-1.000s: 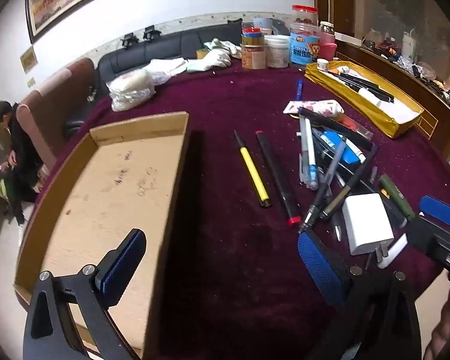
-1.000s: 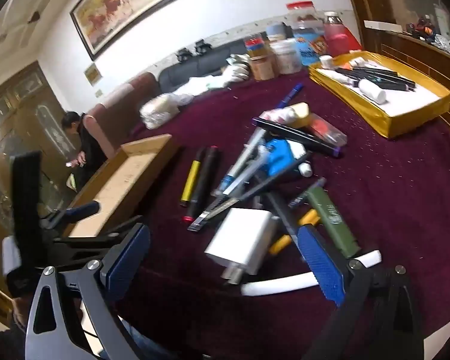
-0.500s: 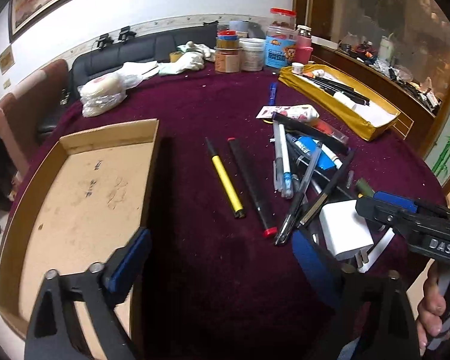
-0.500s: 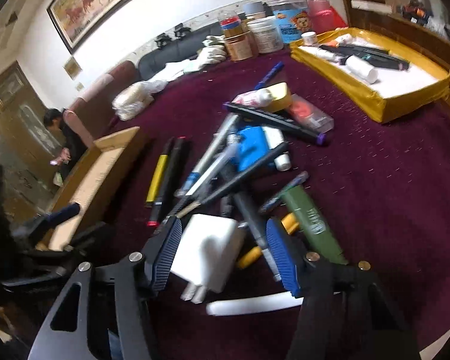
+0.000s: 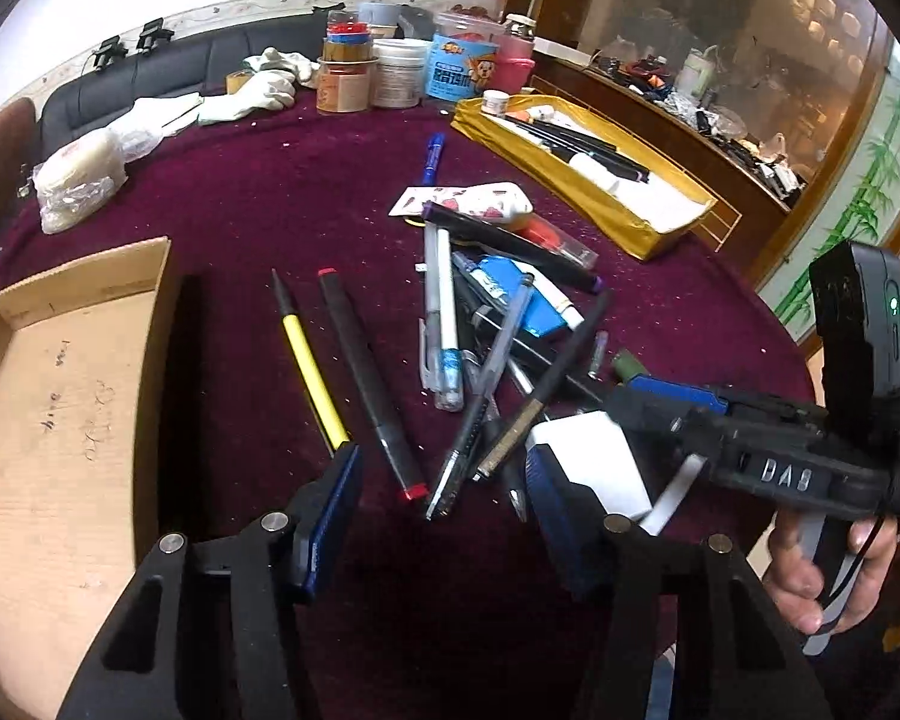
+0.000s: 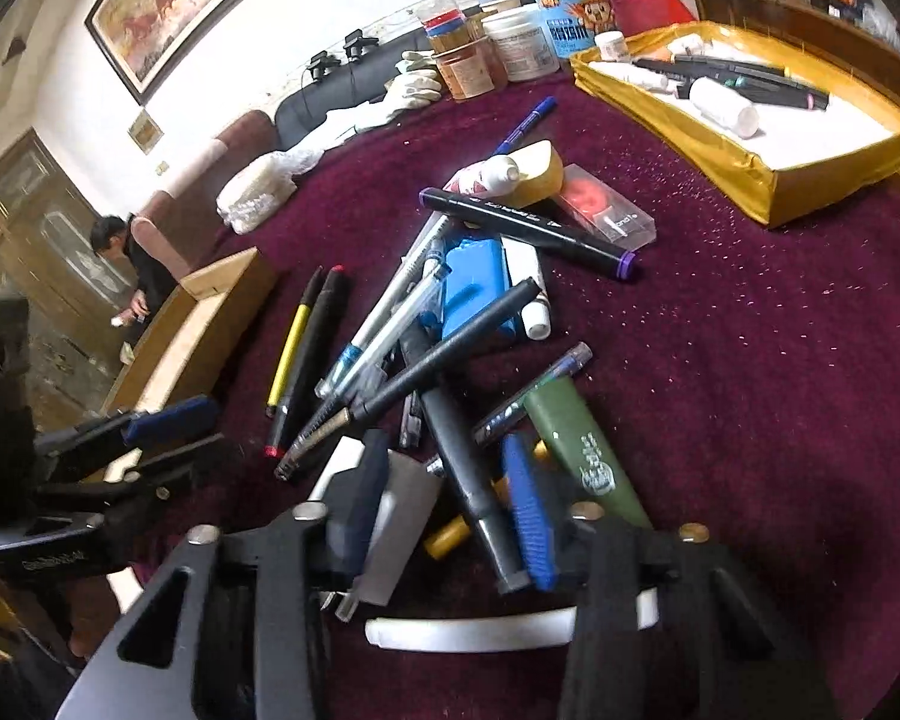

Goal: Organize rigid objects
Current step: 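Grasp the white charger with the left tool while the right tool grasps a black marker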

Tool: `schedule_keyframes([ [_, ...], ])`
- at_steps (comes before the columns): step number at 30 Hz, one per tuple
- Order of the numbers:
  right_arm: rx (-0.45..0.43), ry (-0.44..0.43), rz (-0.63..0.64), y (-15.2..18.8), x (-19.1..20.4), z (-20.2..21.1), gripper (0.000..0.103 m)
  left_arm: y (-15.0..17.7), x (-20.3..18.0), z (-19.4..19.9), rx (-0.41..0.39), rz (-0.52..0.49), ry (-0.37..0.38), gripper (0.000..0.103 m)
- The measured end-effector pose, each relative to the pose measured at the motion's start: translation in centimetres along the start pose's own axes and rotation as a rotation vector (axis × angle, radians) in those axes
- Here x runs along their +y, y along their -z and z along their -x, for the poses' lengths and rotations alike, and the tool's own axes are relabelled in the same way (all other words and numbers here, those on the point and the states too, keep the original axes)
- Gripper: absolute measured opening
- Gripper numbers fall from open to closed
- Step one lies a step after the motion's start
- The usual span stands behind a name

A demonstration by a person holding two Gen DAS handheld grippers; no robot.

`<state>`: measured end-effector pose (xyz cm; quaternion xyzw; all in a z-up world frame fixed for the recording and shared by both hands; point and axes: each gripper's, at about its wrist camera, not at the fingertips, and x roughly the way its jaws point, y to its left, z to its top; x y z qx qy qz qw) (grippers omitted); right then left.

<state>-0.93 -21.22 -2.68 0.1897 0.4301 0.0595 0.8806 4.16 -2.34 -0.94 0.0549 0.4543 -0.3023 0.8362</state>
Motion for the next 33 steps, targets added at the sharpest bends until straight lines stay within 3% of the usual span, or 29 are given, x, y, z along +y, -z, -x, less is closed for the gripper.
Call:
schedule_keyframes([
  [6,0.075,0.017,0.059,-1.0,-0.1,-2.0,0.021,-1.0,-1.6,-0.8,0.046,-0.025,0.062,0.060],
  [11,0.071,0.027,0.115,0.5,0.5,-0.8,0.018,0.5,-4.3,-1.7,0.114,-0.059,0.124,0.060],
  [17,0.060,0.042,0.207,1.2,0.5,-0.4,0.017,1.1,-6.8,-3.4,0.157,-0.112,0.063,0.064],
  [19,0.064,0.040,0.202,1.7,0.1,0.2,0.017,0.8,-6.7,-3.8,0.167,-0.097,0.058,0.064],
  [22,0.059,0.063,0.182,1.9,-0.3,0.6,0.016,0.5,-6.6,-4.2,0.167,-0.075,0.044,0.052],
  [29,0.057,0.101,0.170,1.4,0.2,-0.3,0.015,1.4,-5.4,-3.3,0.127,-0.083,0.024,0.051],
  [33,0.002,0.112,0.076,1.2,-0.2,1.5,0.015,1.3,-5.7,-3.2,0.116,-0.100,0.036,0.050],
])
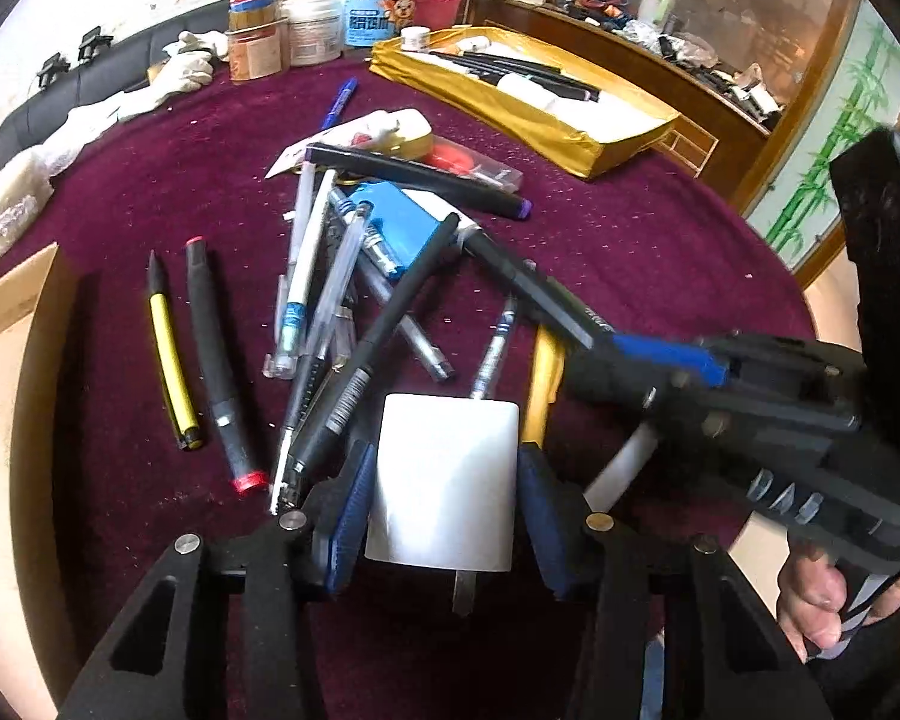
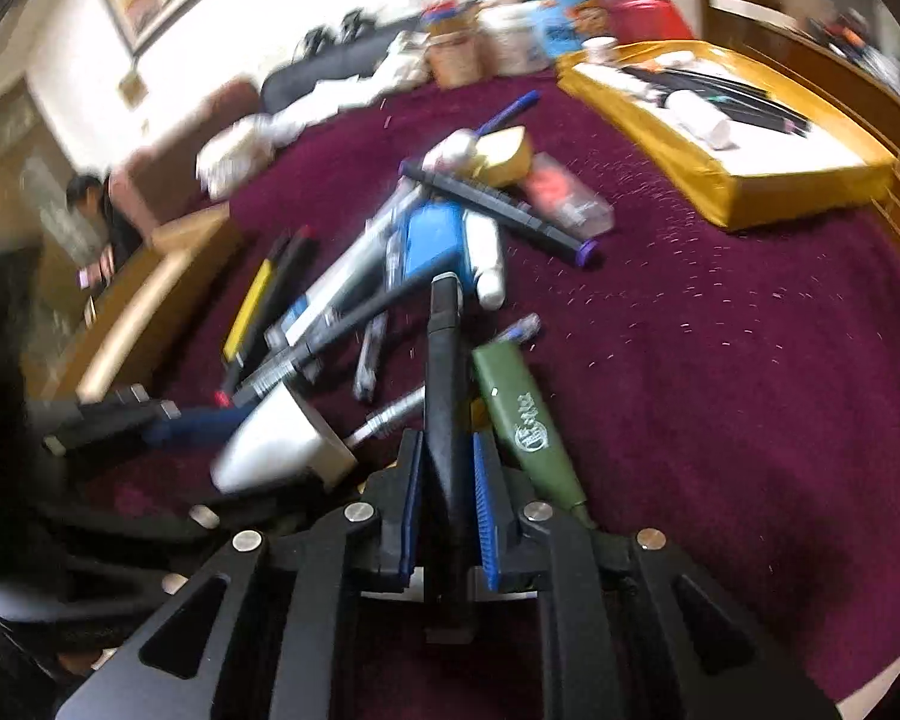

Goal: Organize rigid objects
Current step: 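Grasp the white charger with the left tool while the right tool grasps a black marker, then lower both held items into the cardboard tray and open both tools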

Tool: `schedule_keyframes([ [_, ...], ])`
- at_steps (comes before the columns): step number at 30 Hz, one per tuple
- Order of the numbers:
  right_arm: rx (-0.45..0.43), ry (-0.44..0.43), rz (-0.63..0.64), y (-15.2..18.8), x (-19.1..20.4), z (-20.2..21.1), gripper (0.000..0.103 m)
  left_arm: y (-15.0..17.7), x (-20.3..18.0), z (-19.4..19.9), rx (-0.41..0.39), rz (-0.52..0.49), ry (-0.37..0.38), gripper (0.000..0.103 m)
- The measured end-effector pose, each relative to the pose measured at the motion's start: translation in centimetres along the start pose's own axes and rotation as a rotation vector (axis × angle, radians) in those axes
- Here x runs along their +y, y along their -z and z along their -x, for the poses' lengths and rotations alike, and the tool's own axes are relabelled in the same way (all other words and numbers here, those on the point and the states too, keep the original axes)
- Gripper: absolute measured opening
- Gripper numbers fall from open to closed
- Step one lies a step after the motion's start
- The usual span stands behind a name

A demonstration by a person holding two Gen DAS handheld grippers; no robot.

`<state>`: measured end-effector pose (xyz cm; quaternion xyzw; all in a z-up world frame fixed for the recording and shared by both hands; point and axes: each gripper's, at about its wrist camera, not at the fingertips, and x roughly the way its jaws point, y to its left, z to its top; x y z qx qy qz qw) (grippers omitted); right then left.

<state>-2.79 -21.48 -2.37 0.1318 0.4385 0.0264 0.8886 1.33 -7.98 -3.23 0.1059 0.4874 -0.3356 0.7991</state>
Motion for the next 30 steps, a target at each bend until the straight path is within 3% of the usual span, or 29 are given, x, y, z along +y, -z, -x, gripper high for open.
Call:
schedule_keyframes([
  [4,-0.067,0.053,-0.045,-0.5,0.6,1.6,0.015,1.0,1.6,1.7,-0.022,0.080,0.069,0.049],
  [7,-0.115,-0.005,-0.041,-0.7,2.5,2.5,0.015,1.9,3.6,4.0,-0.043,0.149,0.086,0.049],
  [10,-0.139,-0.110,-0.008,-1.1,6.1,3.4,0.015,3.2,6.6,8.3,-0.126,0.225,0.090,0.049],
  [12,-0.140,-0.178,0.036,-1.5,9.5,3.4,0.015,4.5,9.7,11.6,-0.197,0.297,0.052,0.049],
  [15,-0.090,-0.291,0.103,-2.0,15.5,1.9,0.015,6.8,14.4,15.2,-0.269,0.378,-0.091,0.049],
  [17,-0.047,-0.327,0.164,-2.1,19.6,0.2,0.015,8.4,17.6,16.3,-0.274,0.440,-0.182,0.049],
  [20,0.016,-0.326,0.246,-1.7,25.1,-2.9,0.015,10.7,21.7,15.9,-0.243,0.531,-0.276,0.050],
  [23,0.060,-0.301,0.294,-1.0,28.9,-5.7,0.015,12.0,23.8,15.2,-0.217,0.586,-0.301,0.050],
  [28,0.210,-0.251,0.350,1.2,30.8,-9.7,0.015,12.8,24.5,14.7,-0.200,0.606,-0.324,0.049],
  [30,0.203,-0.227,0.389,1.7,30.4,-9.2,0.015,12.5,23.8,14.5,-0.173,0.584,-0.343,0.050],
])
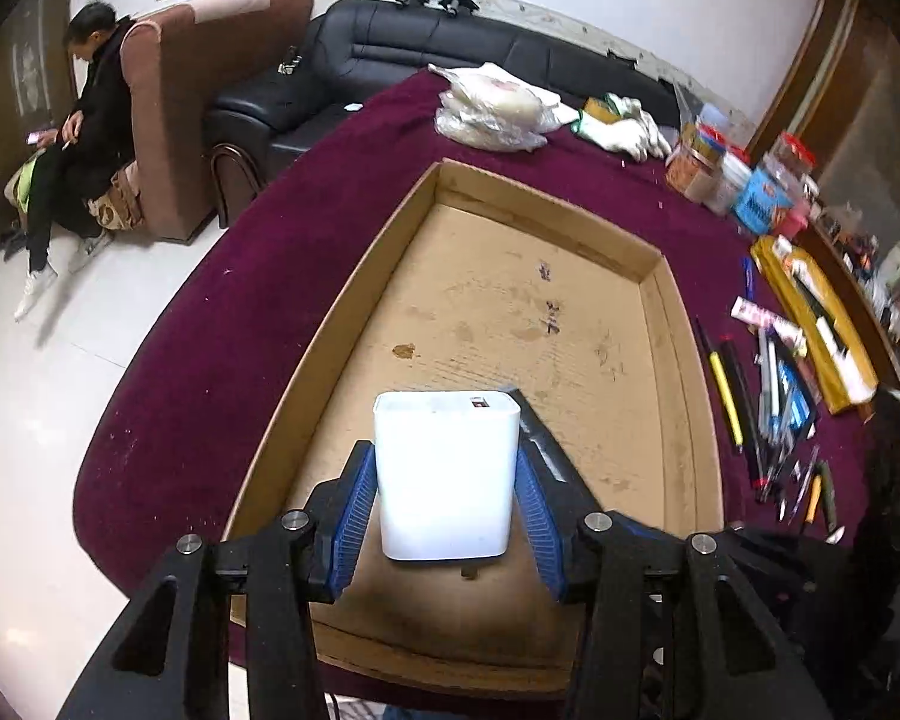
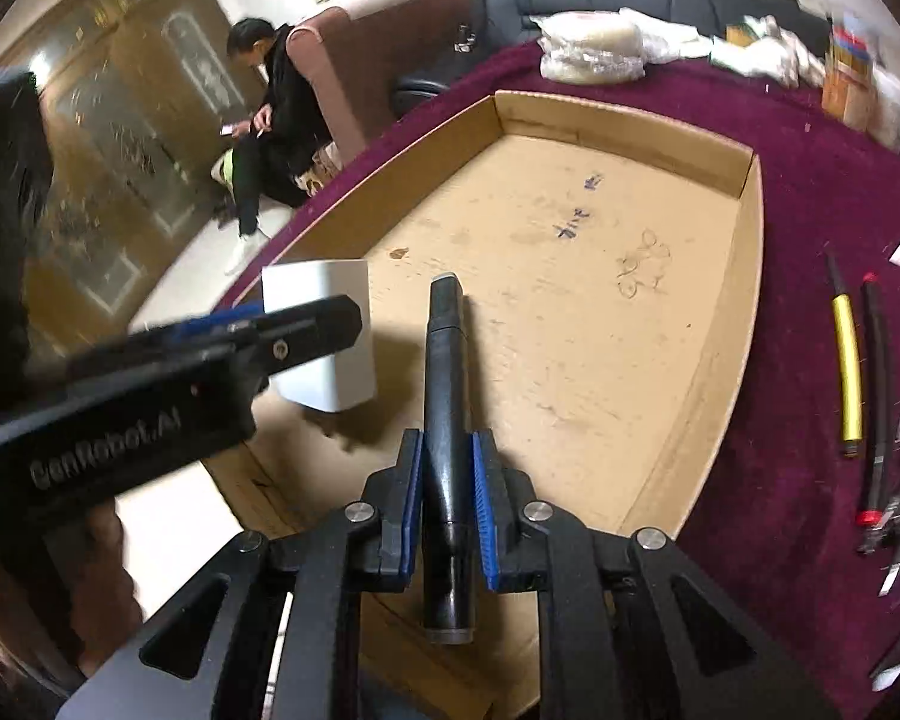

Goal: Organize rigid objects
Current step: 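Lower both held items into the cardboard tray and open both tools, then move both open tools back over the pile of pens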

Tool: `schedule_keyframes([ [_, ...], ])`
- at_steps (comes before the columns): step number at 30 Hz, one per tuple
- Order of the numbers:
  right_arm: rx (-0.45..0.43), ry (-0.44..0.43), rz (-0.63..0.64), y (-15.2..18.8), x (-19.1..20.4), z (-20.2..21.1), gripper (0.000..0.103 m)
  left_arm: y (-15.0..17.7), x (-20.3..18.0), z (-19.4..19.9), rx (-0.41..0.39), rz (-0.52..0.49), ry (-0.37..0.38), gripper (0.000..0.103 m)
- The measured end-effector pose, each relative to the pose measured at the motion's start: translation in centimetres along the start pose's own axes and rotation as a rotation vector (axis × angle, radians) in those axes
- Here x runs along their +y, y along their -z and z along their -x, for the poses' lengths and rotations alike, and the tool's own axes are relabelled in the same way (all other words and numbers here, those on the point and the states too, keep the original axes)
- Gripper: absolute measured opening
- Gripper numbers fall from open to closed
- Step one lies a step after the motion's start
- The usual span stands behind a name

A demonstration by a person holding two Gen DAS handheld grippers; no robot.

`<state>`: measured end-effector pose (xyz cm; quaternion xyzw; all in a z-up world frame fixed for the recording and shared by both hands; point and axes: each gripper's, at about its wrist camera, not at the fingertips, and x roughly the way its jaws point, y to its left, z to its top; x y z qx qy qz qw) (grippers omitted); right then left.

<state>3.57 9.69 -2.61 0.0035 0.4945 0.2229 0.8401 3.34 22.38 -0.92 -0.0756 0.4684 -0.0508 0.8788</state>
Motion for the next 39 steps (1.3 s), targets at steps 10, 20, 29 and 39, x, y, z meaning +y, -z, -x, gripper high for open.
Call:
schedule_keyframes([
  [10,-0.019,0.010,0.041,0.8,-1.9,1.3,0.016,-0.1,-2.2,-2.4,0.078,-0.034,-0.022,0.050],
  [20,-0.270,0.042,0.050,2.3,-1.3,4.6,0.083,-0.2,-2.4,0.2,-0.065,-0.020,0.051,0.083],
  [29,-0.517,0.049,-0.096,6.4,-6.0,13.1,0.090,1.8,-8.3,6.1,-0.465,-0.153,-0.001,0.097],
  [39,-0.476,0.168,-0.044,9.6,-8.5,17.1,0.103,2.0,-16.3,4.1,-0.279,-0.284,0.119,0.099],
])
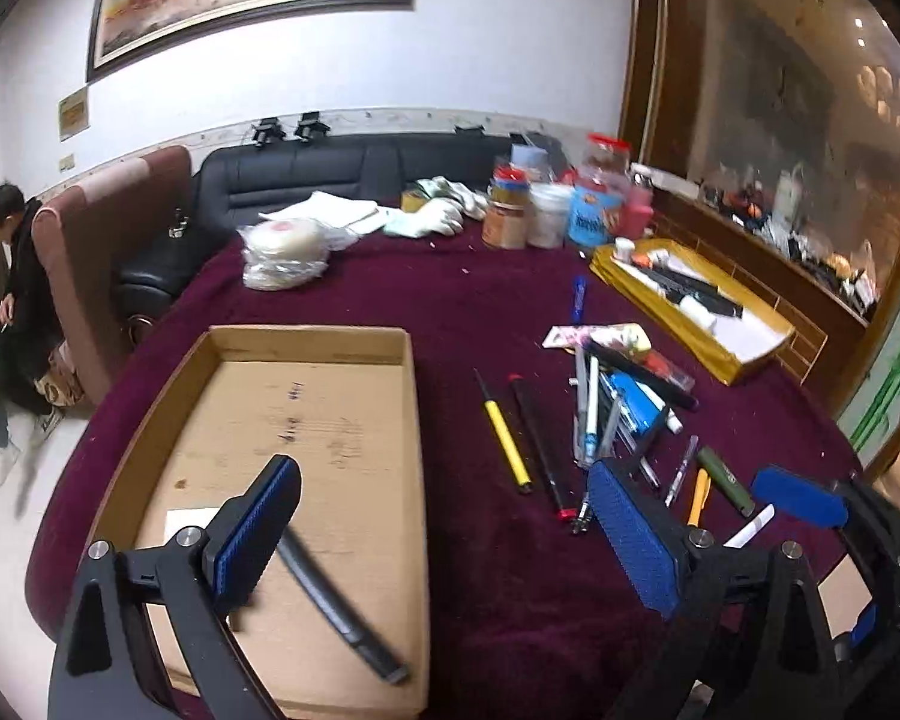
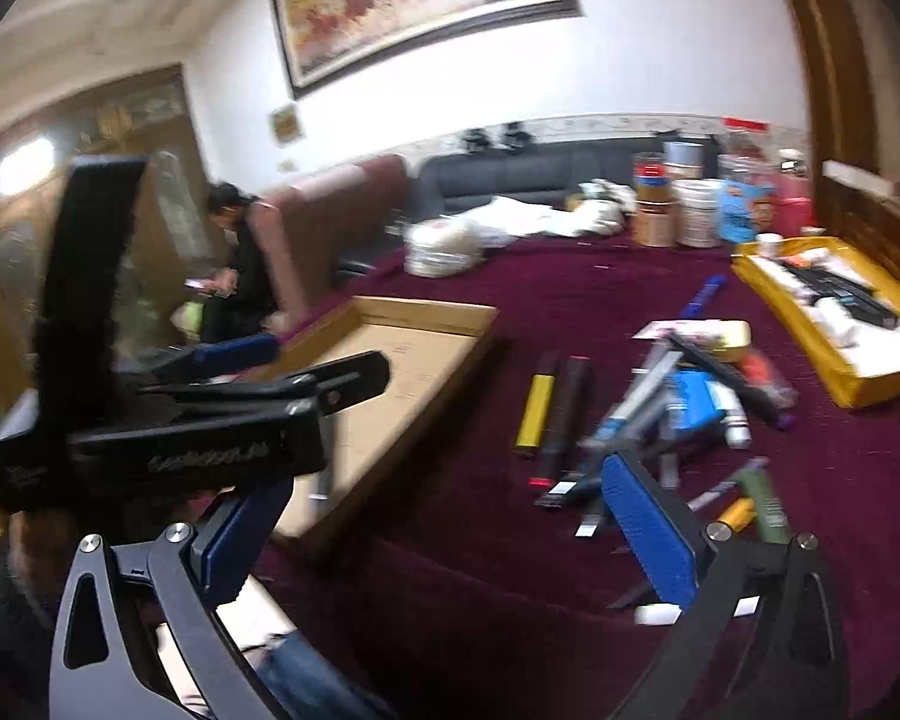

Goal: Organize rigid objects
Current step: 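Move both open tools back over the pile of pens, then grasp the green cylinder with the right tool while the left tool grasps a white marker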

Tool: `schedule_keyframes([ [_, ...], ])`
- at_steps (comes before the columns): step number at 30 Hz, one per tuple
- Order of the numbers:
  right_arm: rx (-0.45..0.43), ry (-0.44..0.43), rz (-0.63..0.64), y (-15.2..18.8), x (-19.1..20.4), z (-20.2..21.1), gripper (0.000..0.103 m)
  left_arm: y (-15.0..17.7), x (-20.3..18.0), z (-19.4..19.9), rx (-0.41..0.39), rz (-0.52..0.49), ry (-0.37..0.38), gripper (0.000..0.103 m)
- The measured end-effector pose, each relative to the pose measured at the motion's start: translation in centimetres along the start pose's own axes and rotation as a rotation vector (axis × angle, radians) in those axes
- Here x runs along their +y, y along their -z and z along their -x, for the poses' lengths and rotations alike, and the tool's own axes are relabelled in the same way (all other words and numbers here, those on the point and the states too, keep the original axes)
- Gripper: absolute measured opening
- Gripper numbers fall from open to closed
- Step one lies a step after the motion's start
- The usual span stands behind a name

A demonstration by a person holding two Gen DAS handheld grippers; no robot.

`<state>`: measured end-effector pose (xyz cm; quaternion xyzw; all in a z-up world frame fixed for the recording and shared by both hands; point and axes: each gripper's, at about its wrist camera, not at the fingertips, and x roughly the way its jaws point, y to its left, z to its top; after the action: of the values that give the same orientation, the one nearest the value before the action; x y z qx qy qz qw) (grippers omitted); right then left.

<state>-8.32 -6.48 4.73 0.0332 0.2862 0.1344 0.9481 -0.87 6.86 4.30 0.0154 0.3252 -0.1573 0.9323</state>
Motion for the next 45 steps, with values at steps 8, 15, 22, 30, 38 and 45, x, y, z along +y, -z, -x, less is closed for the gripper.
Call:
schedule_keyframes([
  [8,0.036,-0.057,-0.008,2.1,-1.3,-0.7,0.103,1.7,-0.4,0.4,0.003,0.039,-0.011,0.102],
  [15,0.011,0.043,-0.161,2.6,-5.5,-1.0,0.103,2.3,-1.7,0.8,0.007,-0.018,0.083,0.102],
  [22,0.051,0.077,-0.221,3.1,-8.4,-1.5,0.102,3.1,-2.6,0.3,-0.004,-0.069,0.038,0.102],
  [30,0.134,0.100,-0.331,3.0,-11.9,-1.8,0.094,3.5,-2.9,-0.8,0.102,-0.031,0.084,0.102],
  [38,0.148,0.166,-0.395,2.4,-16.0,-0.1,0.075,3.6,-5.1,-2.0,0.180,-0.068,0.163,0.102],
  [45,0.215,0.244,-0.308,2.6,-17.7,-2.4,0.053,4.0,-7.1,-3.6,0.252,-0.098,0.235,0.087],
])
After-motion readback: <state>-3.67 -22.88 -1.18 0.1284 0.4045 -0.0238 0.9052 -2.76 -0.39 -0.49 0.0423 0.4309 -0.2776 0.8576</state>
